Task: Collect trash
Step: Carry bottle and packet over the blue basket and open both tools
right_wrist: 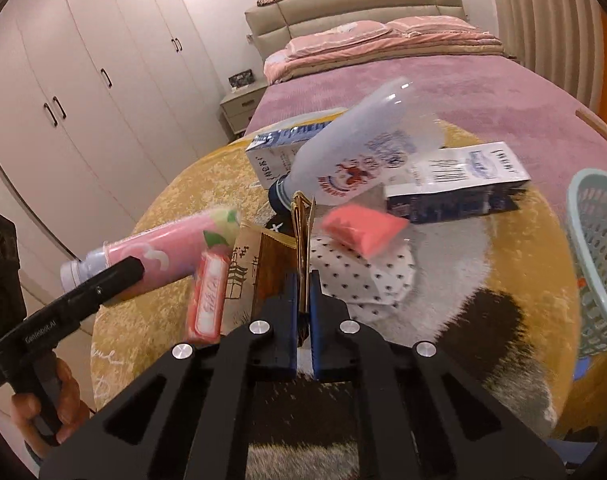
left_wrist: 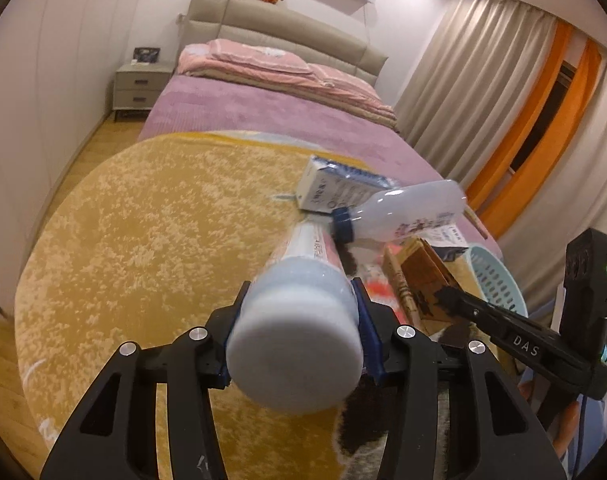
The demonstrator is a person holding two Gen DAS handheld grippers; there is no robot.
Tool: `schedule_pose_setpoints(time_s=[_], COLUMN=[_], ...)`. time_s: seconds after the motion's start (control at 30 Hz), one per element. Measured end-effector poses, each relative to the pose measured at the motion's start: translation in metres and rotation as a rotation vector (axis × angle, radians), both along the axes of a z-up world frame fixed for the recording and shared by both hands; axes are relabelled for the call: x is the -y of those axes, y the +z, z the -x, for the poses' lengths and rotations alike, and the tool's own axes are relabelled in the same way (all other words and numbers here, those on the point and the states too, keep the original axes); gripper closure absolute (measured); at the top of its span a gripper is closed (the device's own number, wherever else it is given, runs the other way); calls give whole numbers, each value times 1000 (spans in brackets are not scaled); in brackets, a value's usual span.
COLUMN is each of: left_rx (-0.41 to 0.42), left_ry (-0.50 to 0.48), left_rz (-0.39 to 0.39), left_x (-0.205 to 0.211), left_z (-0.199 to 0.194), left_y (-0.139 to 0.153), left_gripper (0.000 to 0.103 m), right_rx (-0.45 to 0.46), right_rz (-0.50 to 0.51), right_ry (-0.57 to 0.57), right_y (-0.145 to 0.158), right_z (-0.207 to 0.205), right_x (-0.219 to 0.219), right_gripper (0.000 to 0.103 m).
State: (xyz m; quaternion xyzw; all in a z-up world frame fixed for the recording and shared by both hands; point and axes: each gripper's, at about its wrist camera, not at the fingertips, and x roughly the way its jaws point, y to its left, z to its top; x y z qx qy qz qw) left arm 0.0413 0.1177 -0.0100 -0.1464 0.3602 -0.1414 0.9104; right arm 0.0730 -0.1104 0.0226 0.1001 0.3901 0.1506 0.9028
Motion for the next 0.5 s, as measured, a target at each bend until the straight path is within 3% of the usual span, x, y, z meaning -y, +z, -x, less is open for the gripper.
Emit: schedule_pose_setpoints(time_s=[0.27, 0.5], left_rx=[49, 75], left_ry=[-52, -139], left_rz=[-10, 4], left_x=[27, 68], left_z=[3, 0], left_y=[20, 33], left_gripper=[57, 57], right_rx=[85, 141], right_rz=[23, 13], right_ry=[-37, -135], right_y=[22, 39], right_z=[30, 50], right_x=[28, 83], right_gripper=[99, 99])
